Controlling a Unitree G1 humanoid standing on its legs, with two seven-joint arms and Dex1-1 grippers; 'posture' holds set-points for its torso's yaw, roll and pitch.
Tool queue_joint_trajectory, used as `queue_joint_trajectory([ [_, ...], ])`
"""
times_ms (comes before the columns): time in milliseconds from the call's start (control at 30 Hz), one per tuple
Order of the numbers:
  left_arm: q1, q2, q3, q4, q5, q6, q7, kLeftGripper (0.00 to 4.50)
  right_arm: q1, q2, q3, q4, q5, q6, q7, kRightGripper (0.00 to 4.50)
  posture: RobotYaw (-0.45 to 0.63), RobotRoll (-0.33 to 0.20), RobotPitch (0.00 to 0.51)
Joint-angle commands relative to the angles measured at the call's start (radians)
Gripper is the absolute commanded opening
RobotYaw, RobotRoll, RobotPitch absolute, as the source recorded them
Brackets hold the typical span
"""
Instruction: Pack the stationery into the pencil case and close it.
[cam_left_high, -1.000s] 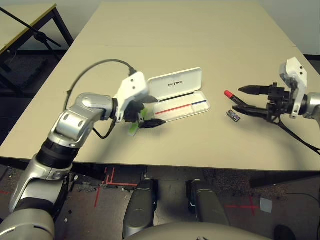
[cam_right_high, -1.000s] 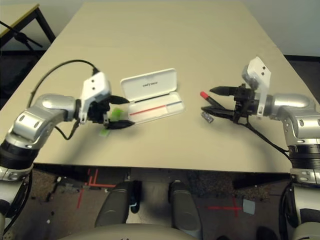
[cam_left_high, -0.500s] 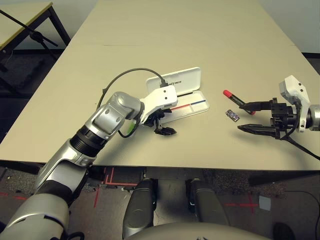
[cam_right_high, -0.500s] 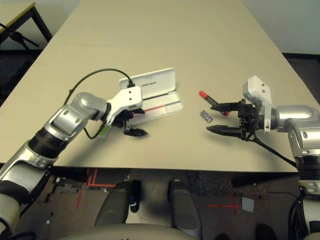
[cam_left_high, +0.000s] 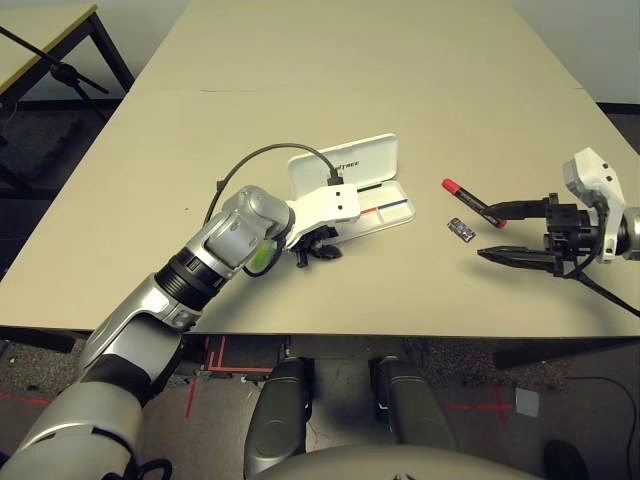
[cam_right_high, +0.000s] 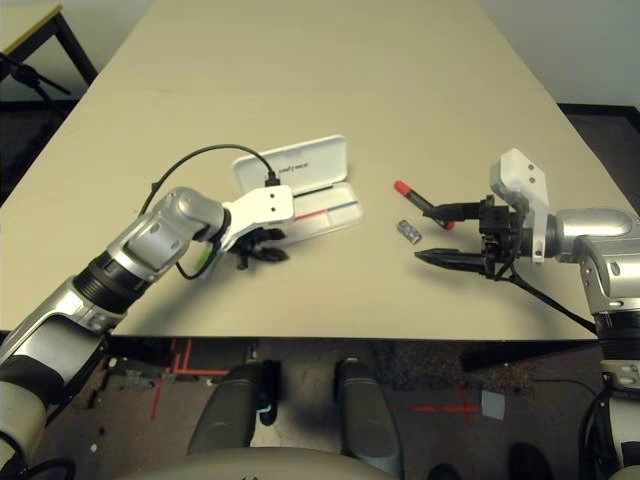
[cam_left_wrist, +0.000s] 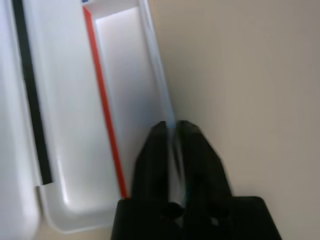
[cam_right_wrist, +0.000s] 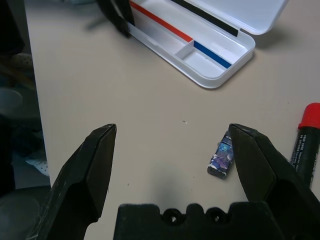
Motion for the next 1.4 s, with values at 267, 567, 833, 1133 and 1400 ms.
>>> queue_joint_trajectory([
  [267,0.039,0.045,0.022,-0.093,-0.028,-0.139,-0.149,0.03,0.004,0.002,-0.056,0.042,0.042,0.039,-0.046,4.50,0.14,0.000,0.179],
  [567,0.070,0.082,0.031,-0.196,-0.023,-0.124,-0.189,0.03,-0.037,0.008,-0.094,0.144,0.036,0.025,-0.094,4.50,0.15,0.000,0.178],
  [833,0.122,0.092,0.015,-0.226,-0.008,-0.136,-0.192,0.03,-0.049,0.020,-0.086,0.185,-0.012,0.029,-0.215,4.50,0.14,0.000,0.178],
  [1133,0.158,0.083,0.000,-0.210,0.013,-0.164,-0.193,0.03,-0.070,0.035,-0.071,0.194,-0.061,0.032,-0.318,4.50,0.12,0.000,0.179],
  [1400,0.160,0.077,0.002,-0.222,0.023,-0.161,-0.193,1.58,-0.104,0.030,-0.038,0.198,-0.103,0.091,-0.366,4.50,0.13,0.000,0.178],
])
